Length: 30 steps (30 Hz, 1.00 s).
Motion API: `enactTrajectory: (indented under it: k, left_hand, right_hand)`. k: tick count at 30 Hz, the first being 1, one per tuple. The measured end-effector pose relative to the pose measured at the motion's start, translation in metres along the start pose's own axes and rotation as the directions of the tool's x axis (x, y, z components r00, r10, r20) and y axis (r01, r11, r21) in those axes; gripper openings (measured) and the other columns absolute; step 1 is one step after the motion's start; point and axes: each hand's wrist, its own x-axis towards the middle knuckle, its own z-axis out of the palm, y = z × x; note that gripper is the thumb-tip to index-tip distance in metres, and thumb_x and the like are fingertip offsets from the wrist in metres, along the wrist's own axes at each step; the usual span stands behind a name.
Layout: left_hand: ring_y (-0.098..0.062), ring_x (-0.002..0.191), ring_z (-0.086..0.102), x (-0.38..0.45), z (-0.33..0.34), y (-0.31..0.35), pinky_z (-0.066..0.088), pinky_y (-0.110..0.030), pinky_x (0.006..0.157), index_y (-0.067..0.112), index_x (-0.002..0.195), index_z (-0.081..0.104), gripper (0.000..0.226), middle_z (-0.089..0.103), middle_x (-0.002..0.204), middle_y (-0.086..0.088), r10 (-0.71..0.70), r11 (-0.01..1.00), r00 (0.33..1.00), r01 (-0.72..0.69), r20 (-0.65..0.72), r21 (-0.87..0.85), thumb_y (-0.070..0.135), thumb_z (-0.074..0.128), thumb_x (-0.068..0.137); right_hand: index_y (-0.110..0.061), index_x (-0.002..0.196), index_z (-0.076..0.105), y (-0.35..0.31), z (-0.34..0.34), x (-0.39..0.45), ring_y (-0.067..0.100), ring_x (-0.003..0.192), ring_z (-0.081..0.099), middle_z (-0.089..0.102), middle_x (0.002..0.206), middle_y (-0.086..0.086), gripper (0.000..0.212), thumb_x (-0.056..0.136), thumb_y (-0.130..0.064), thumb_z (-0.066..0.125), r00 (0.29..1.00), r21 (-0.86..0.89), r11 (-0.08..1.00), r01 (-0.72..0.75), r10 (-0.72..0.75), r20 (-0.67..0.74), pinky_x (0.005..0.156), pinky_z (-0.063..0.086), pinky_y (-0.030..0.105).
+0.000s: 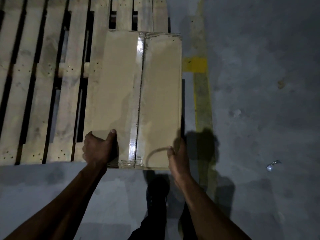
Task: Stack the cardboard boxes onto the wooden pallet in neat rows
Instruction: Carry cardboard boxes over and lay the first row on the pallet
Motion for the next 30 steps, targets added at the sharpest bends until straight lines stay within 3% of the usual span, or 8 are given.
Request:
enactTrajectory:
  k: [4, 11, 16, 20, 23, 26, 30]
  left_hand:
    - [-0.032, 0.105, 0.064, -0.016, -0.005, 0.007, 0.053, -0.057, 0.09, 0.025, 0.123, 0.058, 0.103, 0.067, 0.116, -0.002, -0.027, 1.0, 1.0, 0.027, -0.011, 0.0, 0.098, 0.055, 0.05]
    - [-0.039, 0.085, 0.068, -0.026, -0.008, -0.021, 0.058, -0.059, 0.076, 0.007, 0.107, 0.063, 0.112, 0.069, 0.099, -0.016, -0.068, 0.997, 0.997, 0.07, -0.032, 0.043, 0.102, 0.046, 0.051]
    - [-0.039, 0.088, 0.068, -0.022, -0.007, -0.006, 0.056, -0.06, 0.078, 0.009, 0.103, 0.064, 0.108, 0.069, 0.098, -0.015, -0.043, 0.995, 0.998, 0.046, -0.039, 0.087, 0.102, 0.045, 0.051]
    - [-0.035, 0.091, 0.068, -0.009, -0.004, 0.006, 0.056, -0.06, 0.081, 0.015, 0.103, 0.065, 0.106, 0.07, 0.099, -0.01, -0.007, 0.999, 0.999, 0.009, -0.038, 0.052, 0.103, 0.045, 0.048]
    - [-0.037, 0.102, 0.064, -0.022, -0.01, 0.021, 0.052, -0.059, 0.089, 0.013, 0.118, 0.061, 0.101, 0.067, 0.112, -0.012, -0.021, 0.998, 0.999, 0.023, -0.039, 0.054, 0.094, 0.052, 0.059]
    - [-0.042, 0.121, 0.052, -0.035, -0.014, 0.031, 0.043, -0.058, 0.102, 0.008, 0.137, 0.045, 0.096, 0.056, 0.133, -0.018, -0.019, 1.0, 1.0, 0.019, 0.003, 0.019, 0.074, 0.063, 0.07]
    - [-0.04, 0.144, 0.028, -0.043, -0.019, 0.032, 0.026, -0.053, 0.115, 0.009, 0.157, 0.015, 0.1, 0.025, 0.158, -0.022, 0.122, 0.991, 0.991, -0.125, 0.057, 0.055, 0.052, 0.07, 0.085]
  right_hand:
    - [-0.021, 0.16, 0.02, 0.001, -0.001, 0.003, 0.03, 0.139, 0.043, 0.037, 0.158, 0.009, 0.066, 0.103, -0.024, 0.053, 1.0, -0.033, 0.999, 0.012, -0.012, 0.002, 0.11, 0.039, 0.037]
    - [-0.021, 0.159, 0.024, 0.008, 0.004, -0.003, 0.027, 0.14, 0.042, 0.037, 0.158, 0.007, 0.064, 0.102, -0.022, 0.054, 1.0, -0.005, 1.0, -0.017, 0.017, 0.008, 0.113, 0.036, 0.036]
    - [-0.018, 0.159, 0.022, 0.001, 0.001, 0.004, 0.028, 0.135, 0.046, 0.04, 0.156, 0.009, 0.063, 0.103, -0.02, 0.052, 1.0, -0.024, 1.0, -0.012, 0.012, 0.02, 0.1, 0.039, 0.026]
    - [-0.024, 0.158, 0.025, -0.005, 0.007, 0.015, 0.032, 0.135, 0.047, 0.044, 0.153, 0.01, 0.063, 0.101, -0.024, 0.053, 1.0, 0.025, 1.0, 0.012, -0.012, -0.006, 0.109, 0.042, 0.047]
    - [-0.027, 0.159, 0.022, -0.004, 0.008, 0.013, 0.03, 0.136, 0.045, 0.042, 0.155, 0.008, 0.064, 0.102, -0.025, 0.052, 1.0, 0.064, 0.998, -0.002, 0.002, 0.007, 0.11, 0.04, 0.049]
    - [-0.026, 0.16, 0.018, -0.001, 0.005, 0.014, 0.029, 0.139, 0.042, 0.037, 0.158, 0.008, 0.065, 0.104, -0.026, 0.051, 1.0, 0.042, 0.999, -0.006, 0.006, 0.005, 0.112, 0.039, 0.04]
    - [-0.036, 0.16, 0.002, 0.0, 0.001, 0.009, 0.027, 0.146, 0.031, 0.019, 0.165, 0.001, 0.073, 0.105, -0.021, 0.048, 0.993, -0.042, 0.993, 0.114, -0.113, 0.037, 0.111, 0.031, 0.035]
